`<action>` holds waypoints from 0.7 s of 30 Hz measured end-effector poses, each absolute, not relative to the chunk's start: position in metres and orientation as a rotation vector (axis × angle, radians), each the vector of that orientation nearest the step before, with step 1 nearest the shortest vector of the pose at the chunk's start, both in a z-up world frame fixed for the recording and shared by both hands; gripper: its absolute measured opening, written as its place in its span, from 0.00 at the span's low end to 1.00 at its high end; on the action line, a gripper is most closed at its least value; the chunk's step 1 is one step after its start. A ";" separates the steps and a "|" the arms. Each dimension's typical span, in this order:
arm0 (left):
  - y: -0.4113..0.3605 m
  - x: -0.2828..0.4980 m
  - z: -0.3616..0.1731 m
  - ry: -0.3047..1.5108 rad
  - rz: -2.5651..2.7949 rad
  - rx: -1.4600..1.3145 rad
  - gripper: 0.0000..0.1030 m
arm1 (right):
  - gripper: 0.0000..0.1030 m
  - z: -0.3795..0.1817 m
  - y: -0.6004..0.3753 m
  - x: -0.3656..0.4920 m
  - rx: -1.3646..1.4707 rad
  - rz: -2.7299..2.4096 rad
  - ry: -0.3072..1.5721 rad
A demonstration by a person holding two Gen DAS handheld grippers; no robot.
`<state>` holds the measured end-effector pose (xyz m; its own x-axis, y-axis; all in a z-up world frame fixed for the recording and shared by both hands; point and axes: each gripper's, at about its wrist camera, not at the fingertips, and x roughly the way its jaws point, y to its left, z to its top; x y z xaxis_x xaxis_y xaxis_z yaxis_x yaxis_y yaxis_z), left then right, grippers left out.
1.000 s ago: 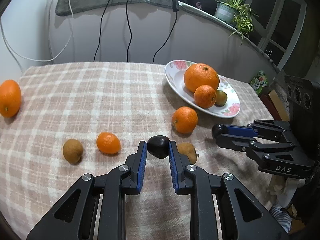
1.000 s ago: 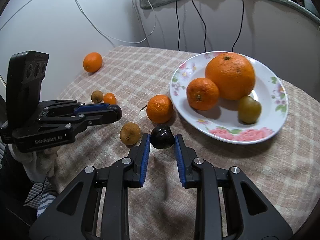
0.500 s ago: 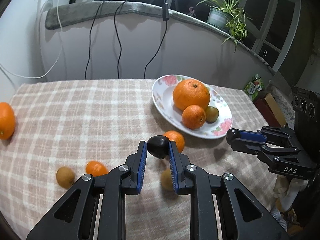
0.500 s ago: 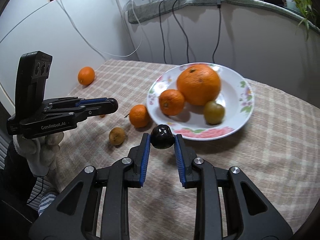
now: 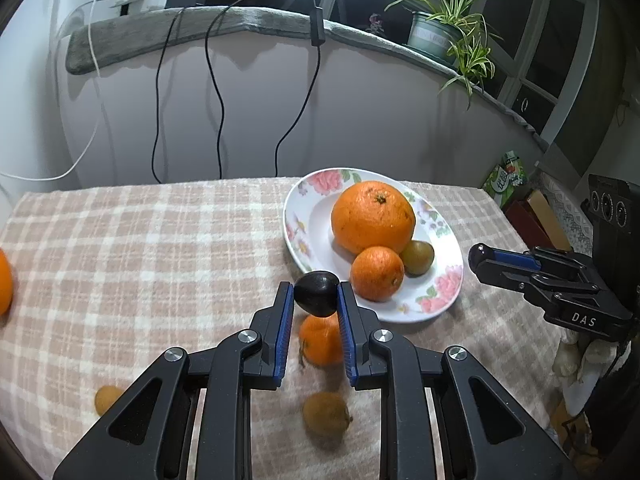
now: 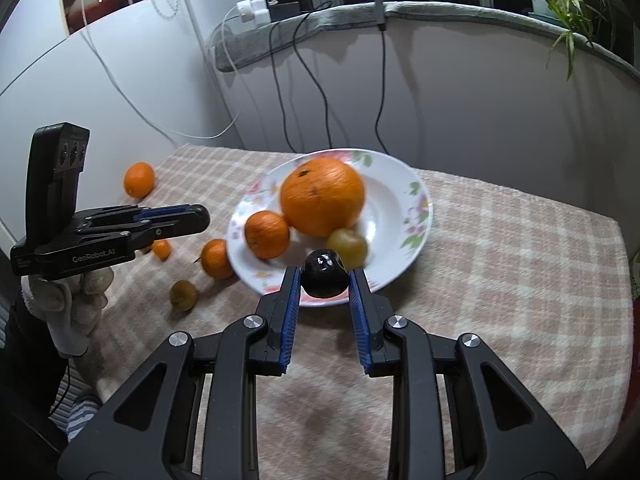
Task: Organize fruits
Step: 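Carry both dark plums onto the plate and open both tools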
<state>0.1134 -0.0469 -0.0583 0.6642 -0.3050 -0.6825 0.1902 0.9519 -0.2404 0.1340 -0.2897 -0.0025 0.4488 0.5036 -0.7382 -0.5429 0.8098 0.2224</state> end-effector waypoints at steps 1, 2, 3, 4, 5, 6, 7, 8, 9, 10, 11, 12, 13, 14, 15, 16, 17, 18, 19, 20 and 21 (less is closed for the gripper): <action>-0.048 0.115 -0.058 0.797 -0.282 -0.152 0.20 | 0.25 -0.003 -0.292 0.137 -0.048 0.640 0.897; -0.049 0.117 -0.058 0.798 -0.283 -0.149 0.20 | 0.25 -0.004 -0.293 0.139 -0.047 0.635 0.898; -0.050 0.119 -0.058 0.799 -0.283 -0.147 0.20 | 0.25 -0.004 -0.295 0.142 -0.046 0.631 0.898; -0.050 0.121 -0.058 0.800 -0.283 -0.146 0.20 | 0.25 -0.005 -0.296 0.143 -0.045 0.628 0.899; -0.051 0.123 -0.058 0.802 -0.284 -0.146 0.20 | 0.25 -0.006 -0.297 0.146 -0.045 0.624 0.899; -0.051 0.125 -0.058 0.803 -0.284 -0.145 0.20 | 0.25 -0.006 -0.298 0.147 -0.045 0.621 0.900; -0.052 0.127 -0.059 0.804 -0.285 -0.145 0.20 | 0.25 -0.007 -0.299 0.150 -0.045 0.617 0.900; -0.052 0.128 -0.059 0.805 -0.286 -0.144 0.20 | 0.25 -0.007 -0.300 0.151 -0.045 0.614 0.900; -0.053 0.130 -0.059 0.807 -0.286 -0.143 0.20 | 0.25 -0.008 -0.300 0.154 -0.045 0.613 0.901; -0.053 0.132 -0.060 0.809 -0.287 -0.142 0.20 | 0.25 -0.009 -0.301 0.157 -0.045 0.609 0.902; -0.054 0.133 -0.060 0.810 -0.288 -0.141 0.20 | 0.25 -0.010 -0.302 0.160 -0.045 0.606 0.902; -0.055 0.134 -0.060 0.811 -0.289 -0.140 0.20 | 0.25 -0.011 -0.302 0.162 -0.044 0.604 0.903; -0.055 0.136 -0.060 0.811 -0.289 -0.138 0.20 | 0.25 -0.011 -0.303 0.164 -0.043 0.602 0.905; -0.056 0.136 -0.060 0.811 -0.290 -0.137 0.20 | 0.25 -0.012 -0.303 0.166 -0.042 0.599 0.906; -0.056 0.137 -0.060 0.811 -0.291 -0.137 0.20 | 0.25 -0.013 -0.304 0.168 -0.041 0.598 0.907; -0.057 0.138 -0.060 0.812 -0.291 -0.135 0.20 | 0.25 -0.014 -0.304 0.169 -0.041 0.596 0.908; -0.057 0.139 -0.060 0.812 -0.291 -0.134 0.20 | 0.25 -0.014 -0.305 0.171 -0.041 0.595 0.909; -0.057 0.141 -0.060 0.812 -0.291 -0.134 0.20 | 0.25 -0.015 -0.305 0.172 -0.041 0.594 0.910; -0.058 0.141 -0.061 0.813 -0.292 -0.134 0.20 | 0.25 -0.015 -0.305 0.174 -0.043 0.593 0.909; -0.058 0.142 -0.061 0.813 -0.293 -0.134 0.20 | 0.25 -0.015 -0.304 0.175 -0.044 0.592 0.909; -0.058 0.143 -0.061 0.814 -0.294 -0.134 0.20 | 0.25 -0.015 -0.304 0.176 -0.045 0.591 0.909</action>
